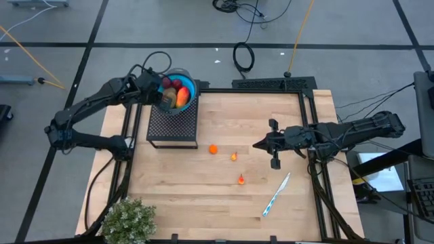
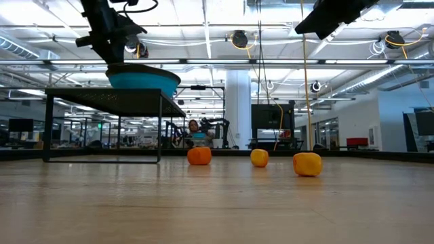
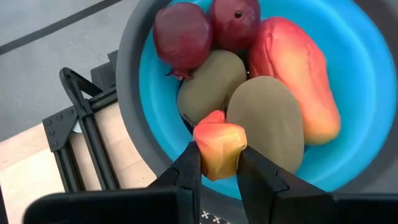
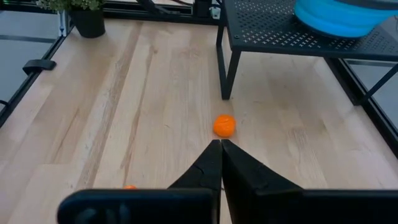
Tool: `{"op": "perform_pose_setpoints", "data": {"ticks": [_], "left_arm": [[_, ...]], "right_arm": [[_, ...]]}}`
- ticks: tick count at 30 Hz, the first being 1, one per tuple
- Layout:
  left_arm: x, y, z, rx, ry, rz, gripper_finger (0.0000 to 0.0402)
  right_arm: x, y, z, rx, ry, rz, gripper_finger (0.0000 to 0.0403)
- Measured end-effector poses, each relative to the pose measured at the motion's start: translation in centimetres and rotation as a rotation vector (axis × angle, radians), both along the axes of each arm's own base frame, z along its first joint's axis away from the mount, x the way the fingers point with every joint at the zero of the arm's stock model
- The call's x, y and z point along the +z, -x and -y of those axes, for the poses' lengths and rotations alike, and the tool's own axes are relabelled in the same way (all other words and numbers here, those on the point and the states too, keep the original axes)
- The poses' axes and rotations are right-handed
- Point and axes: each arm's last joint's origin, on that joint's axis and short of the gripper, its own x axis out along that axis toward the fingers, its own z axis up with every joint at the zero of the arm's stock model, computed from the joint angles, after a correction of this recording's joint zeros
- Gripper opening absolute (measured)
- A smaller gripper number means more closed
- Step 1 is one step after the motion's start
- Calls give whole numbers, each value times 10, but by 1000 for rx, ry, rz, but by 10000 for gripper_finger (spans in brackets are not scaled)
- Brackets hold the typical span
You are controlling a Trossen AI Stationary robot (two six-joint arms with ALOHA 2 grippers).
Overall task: Pick & Place Fruit
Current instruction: Put the right peach into the blue strainer bowl on the shelf, then put the orange into the blue strainer bowl on the shelf
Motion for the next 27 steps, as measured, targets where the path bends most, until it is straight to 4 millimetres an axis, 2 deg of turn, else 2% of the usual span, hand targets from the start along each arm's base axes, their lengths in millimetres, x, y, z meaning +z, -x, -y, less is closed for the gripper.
{"op": "perform_pose_setpoints", "data": {"ticks": [12, 20, 27], "left_arm": [[-4, -5, -2, -51, 29, -19, 80], [-10, -12, -7, -36, 41, -35, 141], [-3, -5, -2, -13, 28, 11, 185]], "right_arm": [[0, 0, 0, 1, 5, -1, 1], [0, 0, 0, 2, 6, -1, 1], [0, 0, 0, 2, 7, -1, 1]]}}
